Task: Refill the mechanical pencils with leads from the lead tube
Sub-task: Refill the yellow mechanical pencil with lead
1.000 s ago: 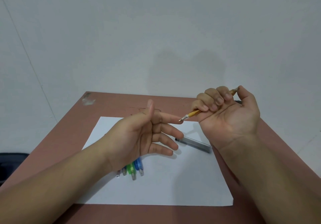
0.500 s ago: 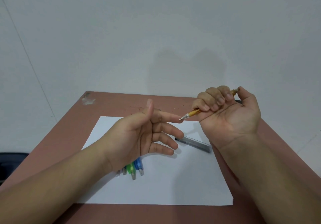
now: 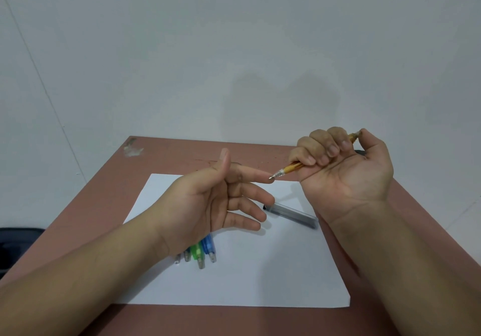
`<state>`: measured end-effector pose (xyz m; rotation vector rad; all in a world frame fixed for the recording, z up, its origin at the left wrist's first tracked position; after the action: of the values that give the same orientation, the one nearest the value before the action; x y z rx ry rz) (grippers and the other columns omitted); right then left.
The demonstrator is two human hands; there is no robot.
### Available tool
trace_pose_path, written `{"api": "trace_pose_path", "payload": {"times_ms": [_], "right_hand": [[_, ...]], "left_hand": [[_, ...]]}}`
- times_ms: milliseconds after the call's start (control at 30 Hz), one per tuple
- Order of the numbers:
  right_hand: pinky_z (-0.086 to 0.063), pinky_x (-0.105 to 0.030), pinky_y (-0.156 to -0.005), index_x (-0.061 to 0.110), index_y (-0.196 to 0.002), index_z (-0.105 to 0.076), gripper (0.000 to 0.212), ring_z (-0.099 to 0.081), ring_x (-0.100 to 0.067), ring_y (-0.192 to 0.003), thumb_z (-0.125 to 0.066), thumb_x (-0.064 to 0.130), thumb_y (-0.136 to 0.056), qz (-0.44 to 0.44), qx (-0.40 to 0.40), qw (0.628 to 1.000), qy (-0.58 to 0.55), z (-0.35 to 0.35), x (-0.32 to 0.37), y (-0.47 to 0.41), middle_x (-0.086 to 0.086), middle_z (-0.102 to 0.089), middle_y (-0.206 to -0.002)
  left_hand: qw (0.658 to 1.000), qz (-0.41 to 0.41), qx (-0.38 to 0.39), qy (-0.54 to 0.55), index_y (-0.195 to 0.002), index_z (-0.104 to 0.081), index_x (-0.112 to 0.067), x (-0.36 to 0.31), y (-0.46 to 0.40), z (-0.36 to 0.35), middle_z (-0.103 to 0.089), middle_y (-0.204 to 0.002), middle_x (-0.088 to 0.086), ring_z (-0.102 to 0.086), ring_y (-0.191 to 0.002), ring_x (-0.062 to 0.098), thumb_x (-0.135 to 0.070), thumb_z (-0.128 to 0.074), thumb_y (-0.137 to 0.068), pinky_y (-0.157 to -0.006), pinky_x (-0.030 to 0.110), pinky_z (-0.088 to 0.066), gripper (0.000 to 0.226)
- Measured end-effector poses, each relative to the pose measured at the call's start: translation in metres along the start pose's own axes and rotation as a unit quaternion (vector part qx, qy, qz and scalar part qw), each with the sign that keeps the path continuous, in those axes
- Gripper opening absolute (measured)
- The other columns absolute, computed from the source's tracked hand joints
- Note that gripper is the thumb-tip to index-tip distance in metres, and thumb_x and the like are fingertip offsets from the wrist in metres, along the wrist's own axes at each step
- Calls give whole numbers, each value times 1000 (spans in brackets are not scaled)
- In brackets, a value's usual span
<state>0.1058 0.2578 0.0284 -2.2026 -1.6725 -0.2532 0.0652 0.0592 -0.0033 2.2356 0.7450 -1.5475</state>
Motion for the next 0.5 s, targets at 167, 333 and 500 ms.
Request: {"api": "trace_pose_path", "payload": {"times_ms": [167,333,500], "right_hand": [[-32,-27,-52,18,-63,-32,36,-26,-15,-51,-31,39,-92,3,1,1000,4,0,1,1,2,-27,-63],[-30,-27,-53,17,-63,-33,43,-26,-15,-51,-31,46,-95,4,-2,1000,7,0,0,1,2,-27,-63],[-31,-27,-52,18,-63,-32,41,-26,-15,-51,-29,43,-95,-1,3,1000,4,1,0,0,2,-27,-63]], "left_hand": [[1000,0,0,6,-121,-68,-1,0,1,0,-66,-110,27,-65,-91,37,-57,-39,-93,-81,45,-57,69],[1000,-1,-2,4,-122,-67,0,0,0,0,-66,-111,27,-64,-92,37,-56,-38,-93,-82,46,-57,69],[1000,-2,-3,6,-120,-68,0,0,0,0,-66,-110,27,-64,-92,37,-56,-38,-93,-83,47,-57,69]]}}
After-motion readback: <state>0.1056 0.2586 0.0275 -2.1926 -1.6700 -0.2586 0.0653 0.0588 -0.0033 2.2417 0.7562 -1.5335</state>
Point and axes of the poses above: each hand's wrist, its own y-axis away from the middle knuckle, its own z-axis out of the back of the hand, x = y × z, the point moved 1 cm from there along -y, towards the middle knuckle
